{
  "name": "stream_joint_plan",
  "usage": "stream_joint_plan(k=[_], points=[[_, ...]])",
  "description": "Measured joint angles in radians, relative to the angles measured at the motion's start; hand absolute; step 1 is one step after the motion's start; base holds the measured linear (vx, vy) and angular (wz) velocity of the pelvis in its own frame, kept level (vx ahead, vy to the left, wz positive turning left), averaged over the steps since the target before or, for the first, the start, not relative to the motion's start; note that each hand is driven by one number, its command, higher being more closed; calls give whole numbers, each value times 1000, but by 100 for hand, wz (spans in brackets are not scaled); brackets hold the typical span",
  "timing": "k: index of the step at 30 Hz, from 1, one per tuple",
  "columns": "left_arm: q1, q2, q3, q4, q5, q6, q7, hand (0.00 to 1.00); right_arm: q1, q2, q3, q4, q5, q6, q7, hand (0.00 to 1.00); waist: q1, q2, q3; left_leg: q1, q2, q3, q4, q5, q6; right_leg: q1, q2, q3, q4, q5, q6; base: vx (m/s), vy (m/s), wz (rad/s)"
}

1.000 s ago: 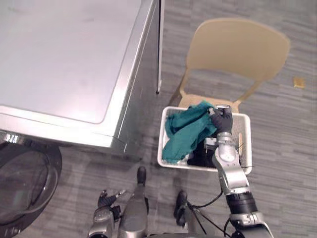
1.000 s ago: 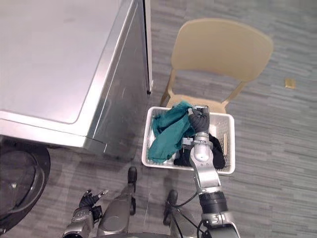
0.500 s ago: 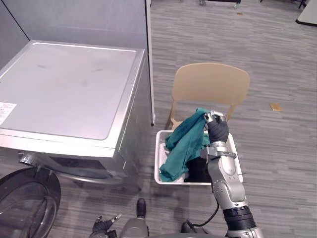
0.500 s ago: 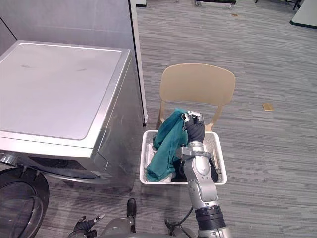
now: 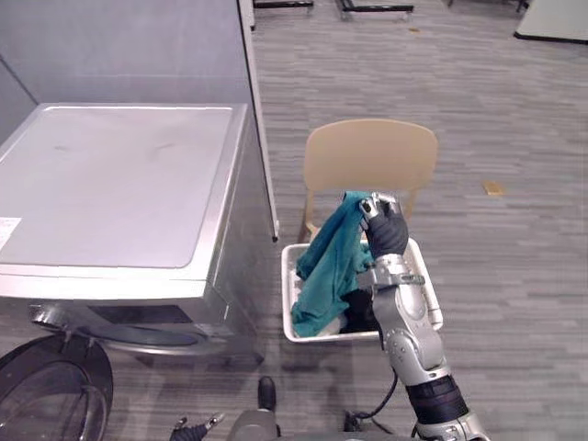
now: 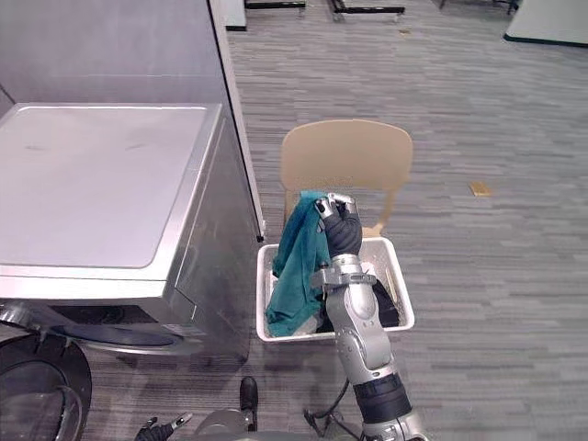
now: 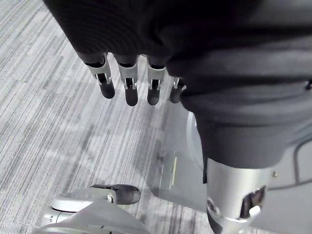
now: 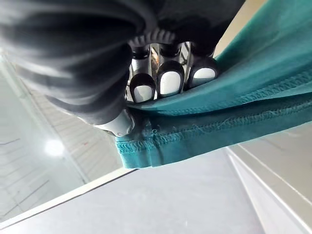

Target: Pick up the laundry basket with both hands and put the clothes into the washing machine.

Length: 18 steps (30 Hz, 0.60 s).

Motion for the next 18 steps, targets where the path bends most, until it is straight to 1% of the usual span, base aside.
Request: stream_joint_plan(k=[1, 2, 3, 4, 5, 6, 7, 8, 9, 10, 11, 12, 13, 14, 15, 16, 17, 18], points=[[0, -4, 1, -44, -9, -9, 4, 0, -12, 15, 5, -8, -1, -5, -6, 100, 6, -10, -4, -17, -16, -31, 21, 0, 0, -2, -12, 33, 162, -36, 11, -87, -134, 119], [8, -8, 10, -74, -15, -13, 10, 0, -49, 28, 29, -9, -2, -6, -19, 100, 13, -17, -10, -44, -24, -51, 51, -1, -1, 9, -23, 68, 257, -44, 7, -96, -172, 103], [12, -13, 13, -85, -22, -13, 17, 0, -68, 36, 39, -13, -2, -7, -21, 100, 15, -25, -15, -60, -24, -60, 65, -1, -1, 19, -23, 90, 278, -44, 6, -170, -241, 78], [21, -20, 22, -116, -37, -13, 28, 0, -92, 49, 56, -41, -4, -14, -25, 100, 25, -25, -17, -100, -22, -62, 95, -1, -1, 36, -23, 140, 285, -42, 3, -215, -297, 62], [27, -31, 21, -146, -48, -17, 43, 0, -101, 57, 63, -86, -12, -24, -39, 100, 43, -34, -25, -151, -20, -61, 134, 0, -1, 63, -23, 187, 220, -41, -3, -237, -320, 60], [26, -41, 21, -162, -54, -17, 49, 0, -102, 56, 62, -105, -18, -30, -43, 100, 50, -31, -27, -174, -15, -63, 152, 0, -1, 85, -13, 188, 176, -88, 3, -259, -363, 37], [46, -64, 15, -199, -69, -17, 53, 0, -103, 55, 52, -128, -21, -38, -53, 100, 75, -17, -31, -196, 2, -64, 158, 13, -4, 106, -1, 155, 105, -154, 2, -217, -303, 12], [64, -80, 4, -220, -78, -18, 56, 0, -102, 54, 50, -135, -21, -43, -63, 100, 85, -8, -36, -211, 9, -69, 165, 30, 3, 111, 7, 139, 80, -183, -1, -308, -344, 6], [100, -105, -34, -264, -90, -19, 63, 0, -98, 53, 49, -136, -21, -60, -76, 100, 85, 12, -41, -244, 29, -91, 184, 62, 1, 118, 24, 95, 58, -241, -15, -353, -294, 41], [130, -124, -83, -321, -99, -18, 66, 0, -80, 41, 41, -141, -21, -67, -89, 100, 67, 31, -48, -267, 34, -128, 164, 62, 7, 114, 49, 37, 61, -281, -56, -360, -283, 75], [136, -131, -109, -347, -100, -18, 66, 0, -71, 32, 30, -142, -22, -68, -96, 100, 58, 43, -48, -266, 39, -136, 128, 46, 23, 113, 61, 3, 58, -283, -63, -343, -281, 137], [115, -137, -162, -381, -115, -19, 58, 0, -69, 10, 2, -137, -24, -67, -114, 100, 40, 44, -40, -271, 45, -96, 84, -51, 100, 112, 56, -64, 23, -267, -109, -401, -268, 148], [101, -141, -194, -430, -117, -19, 44, 0, -81, 10, -34, -127, -25, -66, -123, 100, 34, 27, -26, -282, 44, -30, 149, -68, 87, 99, 41, -120, 12, -243, -146, -332, -206, 141], [102, -140, -205, -462, -116, -20, 42, 0, -82, 13, -41, -132, -29, -66, -126, 100, 32, 30, -26, -280, 38, -6, 212, -65, 82, 99, 32, -143, 8, -232, -153, -350, -218, 116], [109, -136, -232, -528, -116, -21, 41, 0, -80, 15, -35, -144, -42, -67, -126, 100, 26, 22, -26, -260, 27, 32, 348, -65, 82, 98, 21, -183, -5, -211, -167, -179, -150, 89], [109, -130, -248, -574, -115, -32, 38, 0, -80, 16, -27, -154, -55, -67, -124, 100, 28, 19, -27, -231, 23, 39, 419, -95, 61, 98, 16, -204, -15, -200, -170, -253, -193, 110], [101, -112, -272, -627, -113, -56, 22, 0, -88, 19, -19, -160, -74, -67, -114, 100, 21, 30, -36, -187, 20, 40, 463, -166, 17, 96, 13, -242, -32, -183, -176, -193, -89, 84], [97, -99, -284, -665, -112, -70, 18, 0, -100, 20, -10, -155, -81, -67, -107, 100, 22, 30, -37, -164, 26, 41, 472, -197, 8, 89, 14, -261, -46, -166, -184, -228, -53, 70]])
